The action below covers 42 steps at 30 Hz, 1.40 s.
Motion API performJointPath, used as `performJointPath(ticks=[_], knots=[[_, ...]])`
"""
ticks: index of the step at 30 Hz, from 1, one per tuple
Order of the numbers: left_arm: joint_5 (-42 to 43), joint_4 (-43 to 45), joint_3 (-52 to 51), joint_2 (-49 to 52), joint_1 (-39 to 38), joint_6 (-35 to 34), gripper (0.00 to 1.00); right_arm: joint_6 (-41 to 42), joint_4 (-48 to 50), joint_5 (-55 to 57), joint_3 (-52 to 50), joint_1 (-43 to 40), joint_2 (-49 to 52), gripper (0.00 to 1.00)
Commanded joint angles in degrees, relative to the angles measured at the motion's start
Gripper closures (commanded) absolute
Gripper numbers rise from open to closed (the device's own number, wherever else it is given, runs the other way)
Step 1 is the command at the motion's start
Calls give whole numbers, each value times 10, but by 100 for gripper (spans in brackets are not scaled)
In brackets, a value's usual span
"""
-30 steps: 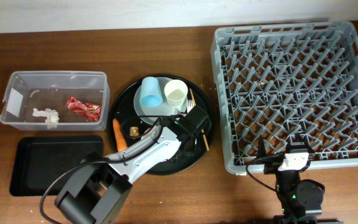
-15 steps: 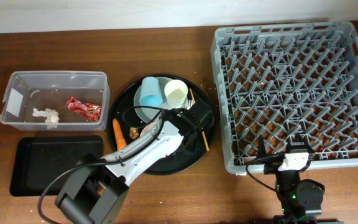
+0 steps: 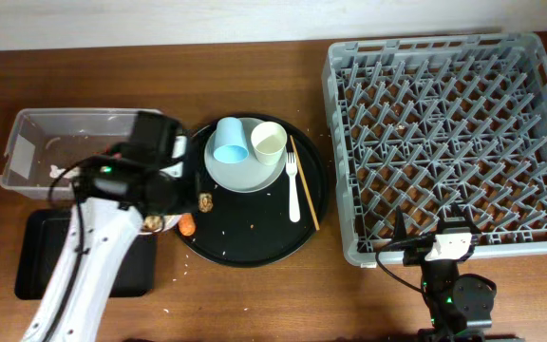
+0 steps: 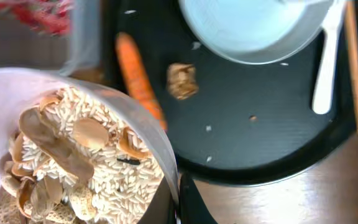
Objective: Sort waste into correct bins and load items into the dishwasher rack
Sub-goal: 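Tip the bowl's food onto the black tray with the left gripper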
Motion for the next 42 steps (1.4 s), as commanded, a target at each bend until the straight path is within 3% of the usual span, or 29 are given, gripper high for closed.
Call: performJointPath(ticks=[1,5,8,12,16,19,22,27,30,32,35,37,39,42], knots=[[8,-6,9,-40,89,35,100,5,-3,5,-3,2,-3,1],[73,-5,9,-44,233,87,100,5,-3,5,-3,2,-3,1],[178,18,3,-44,360,108,100,5,-3,5,-3,2,-3,1],[308,135,-129,-44,504,111,100,5,-3,5,-3,2,-3,1],[412,268,-257,-44,581,111,100,5,-3,5,-3,2,-3,1],[436,296,-293,-44,639,110,100,5,-3,5,-3,2,-3,1],[510,299,-293,-44,657,112,100,5,-3,5,-3,2,-3,1],[699,310,-293,-44,657,217,100,5,-3,5,-3,2,-3,1],[709,313,-293,-44,657,219,100,5,-3,5,-3,2,-3,1],[762,313,-293,-44,657,251,100,5,-3,5,-3,2,-3,1],[761,295,-293,-44,671,251,100,5,-3,5,-3,2,-3,1],[760,273,-294,-44,728,251,100,5,-3,5,-3,2,-3,1],[668,256,-309,-44,786,247,100,5,-3,5,-3,2,-3,1],[701,285,-332,-44,795,244,100,5,-3,5,-3,2,-3,1]])
